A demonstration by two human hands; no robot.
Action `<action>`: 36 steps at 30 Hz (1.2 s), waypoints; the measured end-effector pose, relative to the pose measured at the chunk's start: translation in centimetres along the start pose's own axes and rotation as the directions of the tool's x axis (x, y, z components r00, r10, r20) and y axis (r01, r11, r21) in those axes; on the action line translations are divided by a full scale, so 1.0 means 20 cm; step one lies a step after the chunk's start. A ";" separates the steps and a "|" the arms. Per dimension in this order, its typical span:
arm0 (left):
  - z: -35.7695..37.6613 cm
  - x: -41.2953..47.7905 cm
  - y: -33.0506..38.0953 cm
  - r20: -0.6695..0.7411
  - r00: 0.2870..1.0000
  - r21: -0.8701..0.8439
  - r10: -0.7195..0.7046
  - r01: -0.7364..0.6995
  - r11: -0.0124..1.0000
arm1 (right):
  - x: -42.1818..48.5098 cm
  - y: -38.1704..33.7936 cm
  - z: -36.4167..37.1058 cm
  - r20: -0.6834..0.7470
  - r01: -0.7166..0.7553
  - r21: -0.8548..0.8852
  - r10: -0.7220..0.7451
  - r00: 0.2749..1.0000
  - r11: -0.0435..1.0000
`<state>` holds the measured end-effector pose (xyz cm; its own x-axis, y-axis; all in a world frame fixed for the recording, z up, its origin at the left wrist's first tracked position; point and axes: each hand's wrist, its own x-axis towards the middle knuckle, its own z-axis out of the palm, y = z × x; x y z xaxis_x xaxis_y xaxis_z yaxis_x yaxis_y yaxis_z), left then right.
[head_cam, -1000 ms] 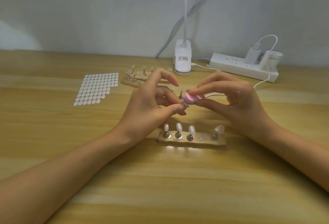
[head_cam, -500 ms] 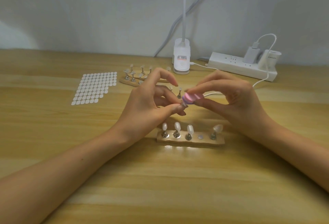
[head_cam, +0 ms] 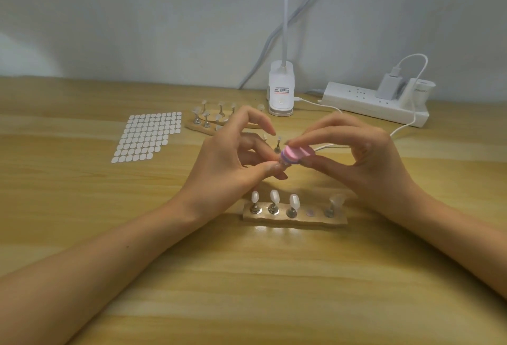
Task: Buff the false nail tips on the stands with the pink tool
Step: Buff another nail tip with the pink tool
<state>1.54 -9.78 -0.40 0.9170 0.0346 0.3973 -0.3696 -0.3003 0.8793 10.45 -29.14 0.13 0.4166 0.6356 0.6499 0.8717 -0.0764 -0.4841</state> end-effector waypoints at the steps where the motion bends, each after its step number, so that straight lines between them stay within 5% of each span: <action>1: 0.00 0.00 0.00 0.002 1.000 -0.002 0.005 -0.005 1.000 | 0.00 0.00 0.01 0.021 0.026 -0.005 -0.026 0.999 1.000; 13: 0.00 0.00 0.01 -0.008 1.000 0.007 -0.002 0.002 1.000 | 0.00 -0.03 -0.01 -0.033 -0.018 -0.103 0.015 0.999 0.995; 17: 0.00 0.00 0.01 -0.006 1.000 0.022 0.005 -0.005 1.000 | 0.00 -0.04 0.01 0.032 0.077 -0.140 -0.073 0.997 0.987; 20: 0.00 0.00 0.01 -0.012 1.000 0.043 0.012 -0.011 0.999 | 0.01 -0.04 -0.01 -0.022 -0.009 -0.111 0.007 1.000 0.994; 23: 0.00 0.00 0.01 -0.026 1.000 0.064 0.014 -0.012 0.998 | 0.00 -0.04 0.01 0.036 0.090 -0.119 -0.086 0.996 0.989; 27: 0.00 0.00 0.01 -0.037 0.999 0.109 0.026 -0.022 0.994 | 0.00 -0.04 -0.01 -0.029 -0.027 -0.087 0.025 0.999 0.996; 30: 0.00 0.00 0.01 -0.046 0.999 0.090 0.022 -0.018 0.996 | 0.00 -0.05 0.02 0.024 0.066 -0.113 -0.064 0.998 0.991; 36: 0.00 -0.01 0.02 -0.027 0.999 0.126 0.047 -0.043 0.991 | -0.01 -0.02 -0.01 -0.040 -0.048 -0.075 0.046 0.998 0.996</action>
<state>1.28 -9.92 -0.19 0.8942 0.0465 0.4452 -0.3871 -0.4190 0.8213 10.02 -29.34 0.41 0.4658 0.6003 0.6501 0.8674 -0.1644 -0.4697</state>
